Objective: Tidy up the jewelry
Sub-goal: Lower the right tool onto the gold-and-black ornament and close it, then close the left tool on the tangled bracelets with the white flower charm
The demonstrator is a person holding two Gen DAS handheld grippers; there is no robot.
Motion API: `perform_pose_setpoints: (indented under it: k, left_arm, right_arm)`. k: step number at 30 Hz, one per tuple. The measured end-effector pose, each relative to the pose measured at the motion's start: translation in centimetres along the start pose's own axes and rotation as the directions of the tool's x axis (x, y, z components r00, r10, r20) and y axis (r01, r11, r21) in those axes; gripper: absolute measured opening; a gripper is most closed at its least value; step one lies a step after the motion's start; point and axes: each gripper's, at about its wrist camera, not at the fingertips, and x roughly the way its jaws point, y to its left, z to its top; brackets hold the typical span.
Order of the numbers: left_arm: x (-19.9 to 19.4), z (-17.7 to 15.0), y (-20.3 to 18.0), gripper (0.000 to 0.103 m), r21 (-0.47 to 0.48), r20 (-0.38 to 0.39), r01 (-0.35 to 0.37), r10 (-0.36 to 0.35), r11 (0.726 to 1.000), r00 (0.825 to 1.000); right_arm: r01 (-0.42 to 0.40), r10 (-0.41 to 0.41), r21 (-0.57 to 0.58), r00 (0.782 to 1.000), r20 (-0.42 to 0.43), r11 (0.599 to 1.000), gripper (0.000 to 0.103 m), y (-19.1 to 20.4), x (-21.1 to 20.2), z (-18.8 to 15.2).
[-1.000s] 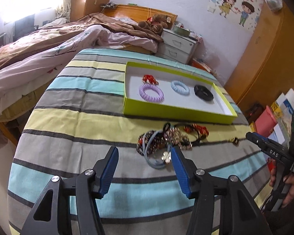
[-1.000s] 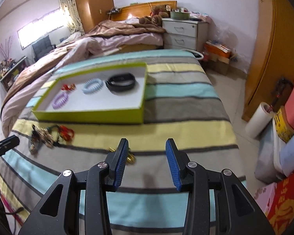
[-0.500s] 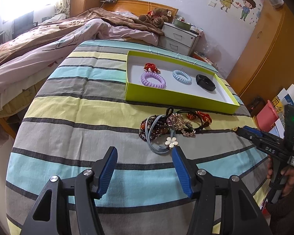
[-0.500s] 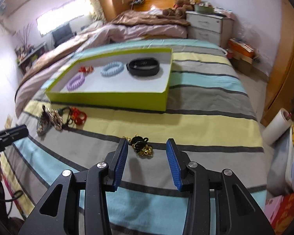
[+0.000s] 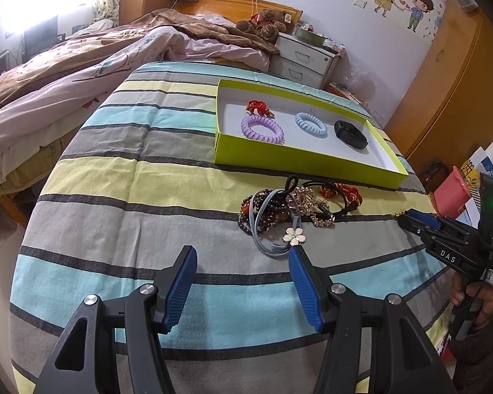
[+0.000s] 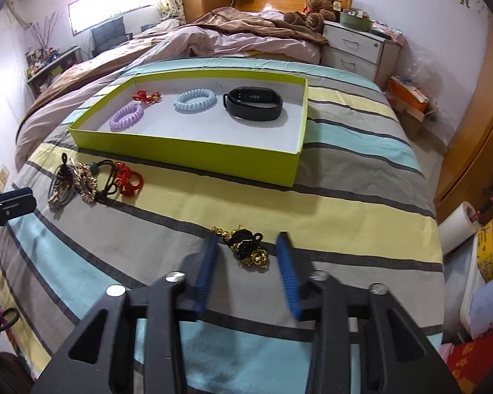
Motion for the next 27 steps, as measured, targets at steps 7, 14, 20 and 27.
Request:
perform_pose_setpoints:
  k: [7,14,20,27]
  left_arm:
    - [0.4,0.3,-0.5,0.057,0.010,0.001,0.017,-0.017,1.000,1.000]
    - [0.3,0.3,-3.1,0.054,0.127,0.025,0.001,-0.004,0.992,1.000]
    - [1.7,0.7,-5.3,0.044,0.202,0.003,-0.007,0.007,0.979,1.000]
    - [3.0,0.8,-5.3,0.037,0.201,-0.024,-0.020,0.025,0.979,0.999]
  right_arm:
    - [0.003,-0.003,0.033,1.000,0.015,0.999,0.019,0.0,-0.7,-0.4]
    - [-0.011,0.007,0.086,0.999,0.047,0.996,0.016,-0.1,-1.6,-0.8]
    - [-0.041,0.035,0.095,0.997,0.062,0.995,0.016,0.2,-2.0,-0.9]
    - [-0.058,0.051,0.110,0.997,0.066,0.992,0.016,0.2,-2.0,-1.1]
